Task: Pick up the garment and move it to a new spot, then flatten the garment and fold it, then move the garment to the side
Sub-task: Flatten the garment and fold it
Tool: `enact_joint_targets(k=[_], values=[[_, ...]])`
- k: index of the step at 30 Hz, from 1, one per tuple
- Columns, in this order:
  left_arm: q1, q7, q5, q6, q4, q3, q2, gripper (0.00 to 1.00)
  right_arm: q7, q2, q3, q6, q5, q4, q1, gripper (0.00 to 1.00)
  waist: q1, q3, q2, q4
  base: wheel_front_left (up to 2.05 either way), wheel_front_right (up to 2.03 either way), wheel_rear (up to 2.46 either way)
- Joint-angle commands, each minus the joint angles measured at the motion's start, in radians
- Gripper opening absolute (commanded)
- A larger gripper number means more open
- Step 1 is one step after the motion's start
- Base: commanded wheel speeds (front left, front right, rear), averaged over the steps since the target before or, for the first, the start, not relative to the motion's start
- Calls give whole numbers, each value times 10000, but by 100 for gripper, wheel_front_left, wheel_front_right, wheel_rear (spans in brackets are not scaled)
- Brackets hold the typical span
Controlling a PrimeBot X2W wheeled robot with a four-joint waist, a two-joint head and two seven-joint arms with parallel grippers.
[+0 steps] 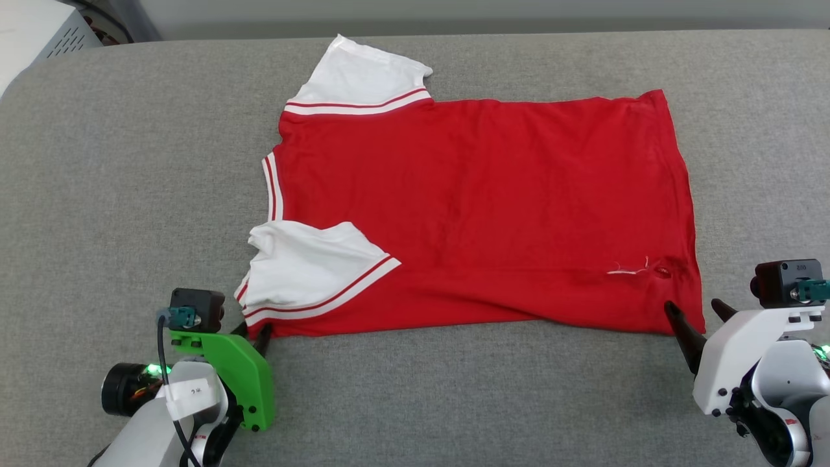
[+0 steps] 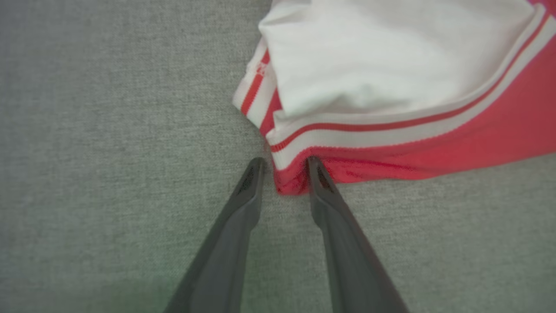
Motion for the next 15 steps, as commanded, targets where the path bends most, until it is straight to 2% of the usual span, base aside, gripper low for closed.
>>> enact_joint_targets(k=[1,8,15], values=[[125,246,-94,-129,379,-247,-133,0,-73,-14,16,-80,-79,-12,-97,100,0,50,120,-37,0,0,0],[244,-104,-213,-108,269,-136,-175,0,-74,-34,-71,-80,-150,150,-29,100,0,-93,120,23,0,0,0],[710,-456,-457,164,-1331,252,-42,0,59,126,-318,-80,-309,700,142,100,0,-445,120,421,0,0,0]])
